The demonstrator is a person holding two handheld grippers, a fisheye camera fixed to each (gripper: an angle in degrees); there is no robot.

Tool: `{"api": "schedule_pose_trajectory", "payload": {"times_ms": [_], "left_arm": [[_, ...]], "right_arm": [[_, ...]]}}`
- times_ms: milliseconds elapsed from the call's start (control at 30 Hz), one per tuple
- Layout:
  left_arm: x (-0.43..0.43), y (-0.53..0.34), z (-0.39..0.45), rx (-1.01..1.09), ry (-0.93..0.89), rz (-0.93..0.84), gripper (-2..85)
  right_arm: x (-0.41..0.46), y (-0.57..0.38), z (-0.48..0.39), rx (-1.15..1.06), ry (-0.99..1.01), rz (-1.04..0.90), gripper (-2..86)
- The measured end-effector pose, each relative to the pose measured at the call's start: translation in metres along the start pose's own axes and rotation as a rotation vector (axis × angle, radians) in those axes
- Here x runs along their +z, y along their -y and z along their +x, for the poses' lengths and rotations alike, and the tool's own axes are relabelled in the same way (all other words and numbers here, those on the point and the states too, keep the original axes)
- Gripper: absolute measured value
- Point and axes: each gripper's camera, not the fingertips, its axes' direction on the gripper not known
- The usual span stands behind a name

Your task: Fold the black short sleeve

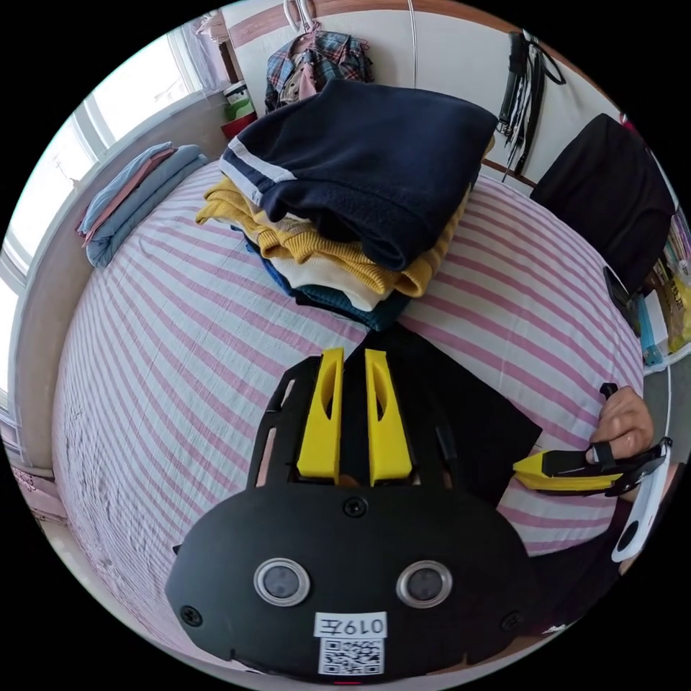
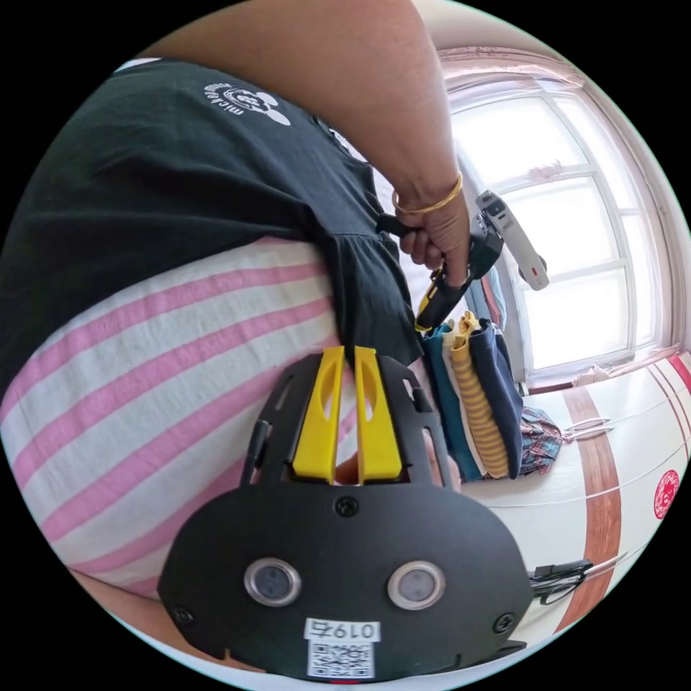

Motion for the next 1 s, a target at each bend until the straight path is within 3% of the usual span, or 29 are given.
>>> {"api": "schedule_pose_trajectory", "payload": {"times_ms": [533,767,1000], "left_arm": [[-0.017,0.021,0.015,-0.011,0.089,0.022,1.0],[-0.061,0.028,0.006,-0.035,0.035,0.095,1.0],[-0.079,0.043,0.022,0.042,-0.026,0.065,0.8]], "right_arm": [[0.011,-0.015,-0.004,0.007,0.020,-0.003,0.2],[0.007,-0.033,0.003,0.045,0.051,0.027,3.9],[0.000,-0.063,0.022,0.153,0.104,0.101,-0.1]]}}
